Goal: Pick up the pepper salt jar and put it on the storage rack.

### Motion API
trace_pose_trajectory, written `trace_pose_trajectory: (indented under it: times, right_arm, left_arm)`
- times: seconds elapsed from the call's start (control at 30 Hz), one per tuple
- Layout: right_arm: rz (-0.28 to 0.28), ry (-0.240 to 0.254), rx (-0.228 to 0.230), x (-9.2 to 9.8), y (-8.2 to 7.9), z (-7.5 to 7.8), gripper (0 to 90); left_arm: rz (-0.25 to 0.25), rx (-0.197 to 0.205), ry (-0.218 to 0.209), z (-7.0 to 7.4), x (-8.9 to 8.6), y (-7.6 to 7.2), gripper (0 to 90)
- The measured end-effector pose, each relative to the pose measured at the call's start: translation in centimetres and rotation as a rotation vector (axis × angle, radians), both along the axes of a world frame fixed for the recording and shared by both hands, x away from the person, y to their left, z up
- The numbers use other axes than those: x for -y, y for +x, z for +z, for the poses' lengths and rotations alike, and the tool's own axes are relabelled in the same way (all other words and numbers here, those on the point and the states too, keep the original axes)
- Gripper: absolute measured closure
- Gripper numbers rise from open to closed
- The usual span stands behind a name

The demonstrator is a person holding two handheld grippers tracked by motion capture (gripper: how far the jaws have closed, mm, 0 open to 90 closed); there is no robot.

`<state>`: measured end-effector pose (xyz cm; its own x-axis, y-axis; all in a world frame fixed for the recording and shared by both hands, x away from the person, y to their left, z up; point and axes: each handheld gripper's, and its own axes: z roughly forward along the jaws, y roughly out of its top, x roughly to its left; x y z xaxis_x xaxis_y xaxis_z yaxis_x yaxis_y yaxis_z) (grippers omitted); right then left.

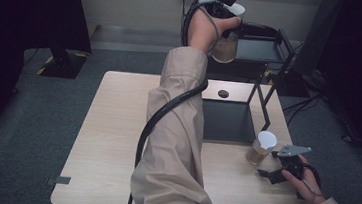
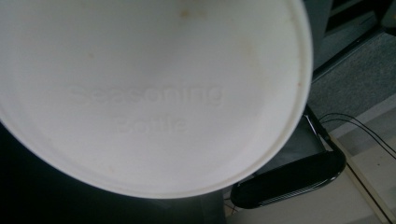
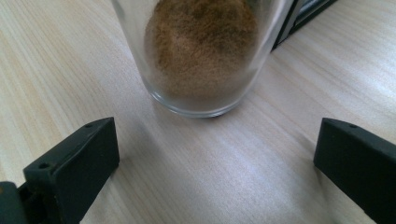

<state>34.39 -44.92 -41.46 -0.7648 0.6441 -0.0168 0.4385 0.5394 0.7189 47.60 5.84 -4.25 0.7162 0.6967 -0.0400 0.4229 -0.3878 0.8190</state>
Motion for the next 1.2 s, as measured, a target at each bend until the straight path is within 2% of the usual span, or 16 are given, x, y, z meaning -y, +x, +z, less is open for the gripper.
trace_pose_trajectory:
  times: [0.3,0.57,0.7,0.83,0.93,1.07,1.2]
  right_arm:
    - [0.001,0.0,0.0,0.0,0.0,0.0,0.0]
    - [0.001,0.0,0.0,0.0,0.0,0.0,0.0]
    - [0.001,0.0,0.0,0.0,0.0,0.0,0.0]
    - [0.002,0.0,0.0,0.0,0.0,0.0,0.0]
    - [0.001,0.0,0.001,0.0,0.0,0.0,0.0]
    - [0.002,-0.001,0.0,0.0,0.0,0.0,0.0]
    - [0.002,0.0,0.0,0.0,0.0,0.0,0.0]
  left_arm:
    - [0.042,0.01,0.004,-0.2,0.4,1.3,35.5]
    - [0.056,0.006,0.012,-0.6,0.8,2.4,35.5]
    - [0.06,0.011,0.022,-0.9,1.1,2.6,35.5]
    - [0.062,0.016,0.013,-1.1,1.1,2.8,35.5]
    - [0.049,0.019,0.03,-1.0,1.4,2.9,35.4]
    - [0.056,0.027,0.012,-1.4,1.2,2.7,35.2]
    - [0.055,0.03,0.012,-1.4,1.2,2.7,35.1]
